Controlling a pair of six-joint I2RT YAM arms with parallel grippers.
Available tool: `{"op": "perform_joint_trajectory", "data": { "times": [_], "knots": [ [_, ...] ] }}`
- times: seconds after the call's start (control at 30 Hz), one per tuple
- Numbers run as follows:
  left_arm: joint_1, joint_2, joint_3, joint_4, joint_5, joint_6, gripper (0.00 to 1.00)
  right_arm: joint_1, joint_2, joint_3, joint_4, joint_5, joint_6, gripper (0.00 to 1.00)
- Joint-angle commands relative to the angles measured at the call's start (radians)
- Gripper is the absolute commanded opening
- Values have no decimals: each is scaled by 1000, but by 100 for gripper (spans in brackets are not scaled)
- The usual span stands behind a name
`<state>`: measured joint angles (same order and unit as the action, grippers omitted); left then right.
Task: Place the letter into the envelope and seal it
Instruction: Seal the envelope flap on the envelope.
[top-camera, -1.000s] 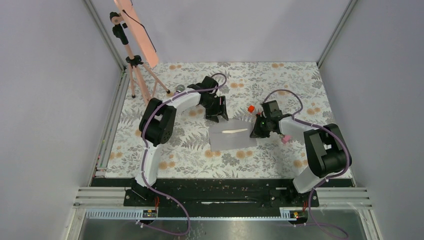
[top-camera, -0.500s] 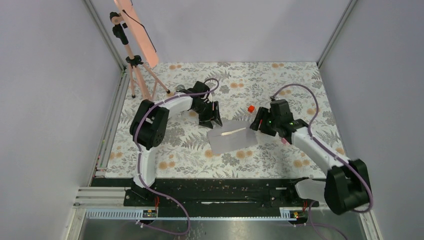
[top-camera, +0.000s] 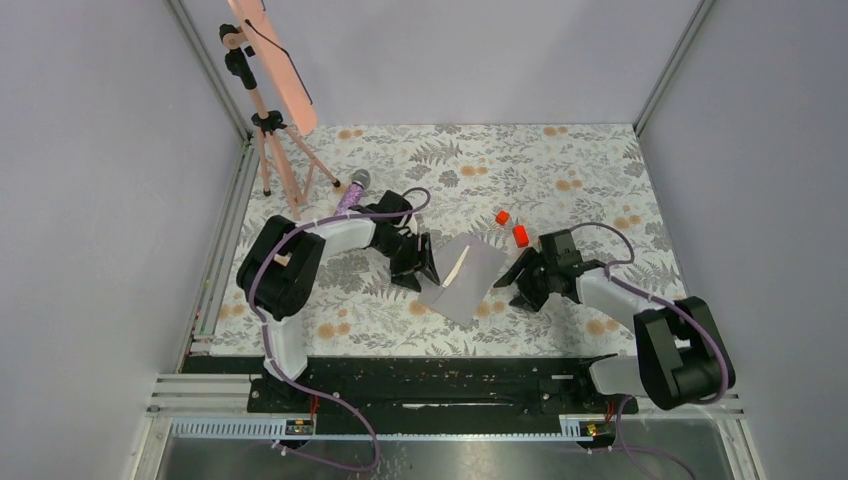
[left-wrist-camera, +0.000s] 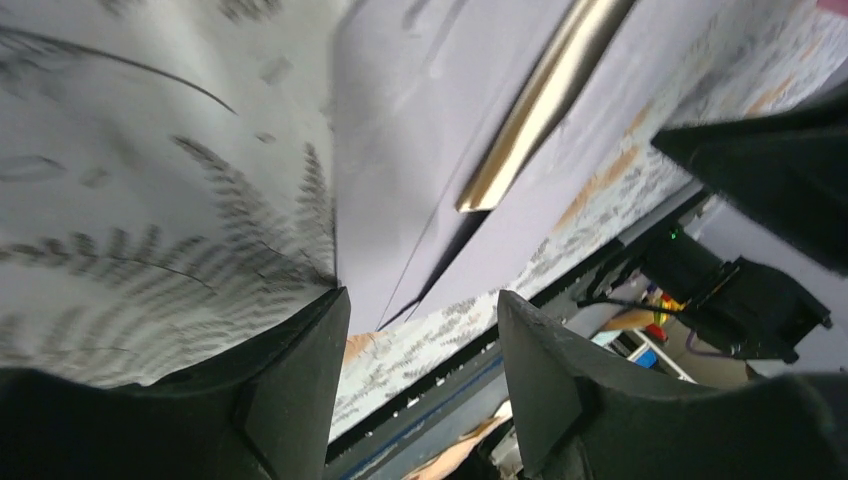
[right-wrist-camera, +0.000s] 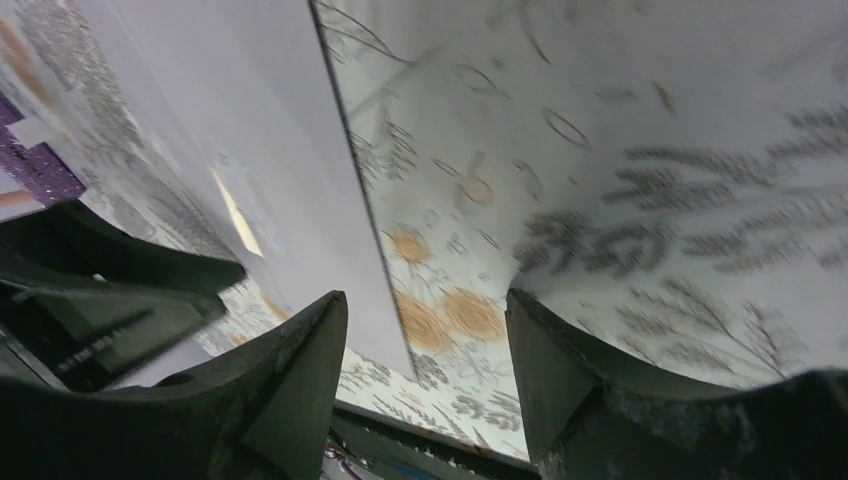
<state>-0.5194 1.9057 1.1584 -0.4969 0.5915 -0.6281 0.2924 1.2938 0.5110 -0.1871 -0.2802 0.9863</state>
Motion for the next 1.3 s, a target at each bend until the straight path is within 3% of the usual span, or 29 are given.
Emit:
{"op": "perform_joint_trajectory", "data": {
  "times": [0.0, 0.2, 0.4, 0.6, 1.27],
  "knots": [
    [-8, -90, -10, 37, 59, -14, 58, -3, 97, 81, 122, -18, -30, 66],
    [109, -82, 67, 13, -68, -36, 59, -4, 220, 160, 128, 17, -116, 63],
    [129, 46, 196, -24, -133, -10, 59, -4, 289, 202, 122, -5, -183, 53],
    [122, 133, 244, 16, -68, -19, 59, -4, 327, 211, 135, -48, -189, 46],
    [40, 216, 314, 26, 63, 44, 59, -4, 364, 178, 238, -88, -151, 49]
  ]
}}
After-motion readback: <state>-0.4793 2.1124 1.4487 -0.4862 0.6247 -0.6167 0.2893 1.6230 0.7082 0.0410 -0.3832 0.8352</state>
